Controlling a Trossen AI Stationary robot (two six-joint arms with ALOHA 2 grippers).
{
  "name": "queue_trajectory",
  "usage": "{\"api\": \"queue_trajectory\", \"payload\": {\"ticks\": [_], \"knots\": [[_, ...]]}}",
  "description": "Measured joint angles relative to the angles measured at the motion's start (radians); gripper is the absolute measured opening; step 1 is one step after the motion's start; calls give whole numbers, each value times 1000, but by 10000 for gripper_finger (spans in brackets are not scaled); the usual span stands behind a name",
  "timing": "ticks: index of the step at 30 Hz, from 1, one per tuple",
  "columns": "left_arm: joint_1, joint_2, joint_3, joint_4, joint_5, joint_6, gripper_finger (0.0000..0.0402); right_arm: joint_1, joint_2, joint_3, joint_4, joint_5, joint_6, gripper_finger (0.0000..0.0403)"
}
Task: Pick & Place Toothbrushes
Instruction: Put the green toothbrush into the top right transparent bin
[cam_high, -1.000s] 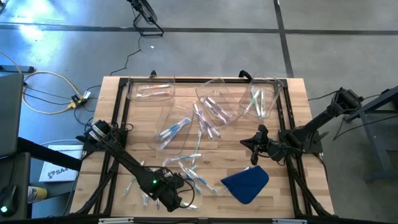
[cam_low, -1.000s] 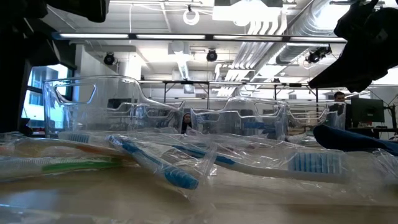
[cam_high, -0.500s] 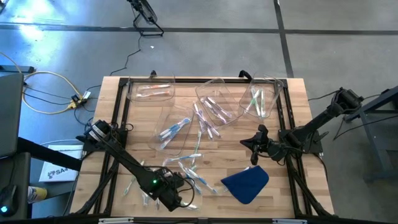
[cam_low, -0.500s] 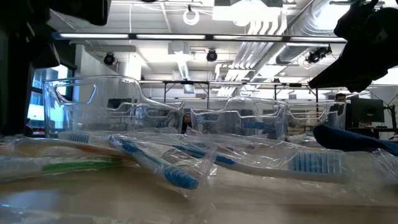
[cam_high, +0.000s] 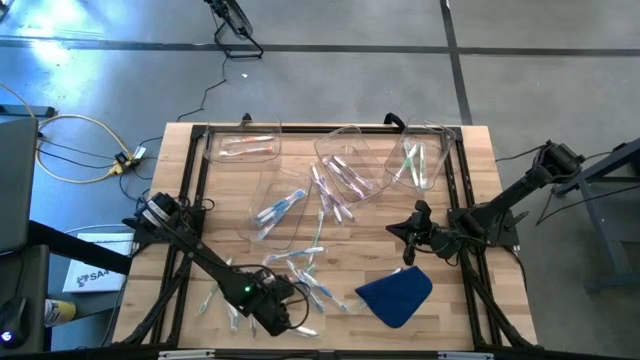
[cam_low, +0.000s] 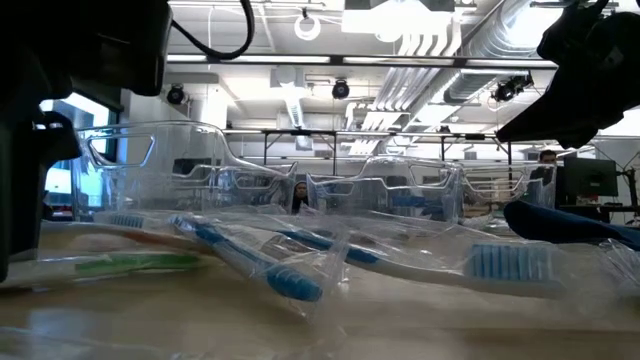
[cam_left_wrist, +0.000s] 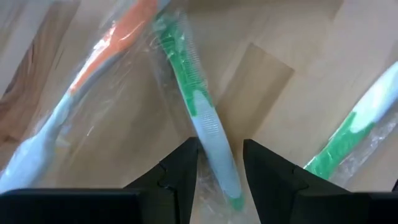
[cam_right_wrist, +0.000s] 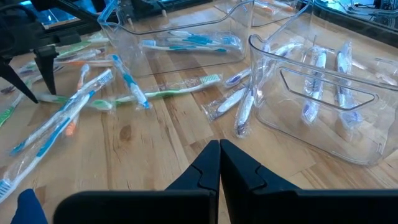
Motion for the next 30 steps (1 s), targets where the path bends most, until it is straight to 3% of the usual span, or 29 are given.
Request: {"api": "queue_trajectory", "payload": {"ticks": [30], "knots": [[8,0,-17,-39,-16,-42,129,0,0,0,12,2,8,3]]}}
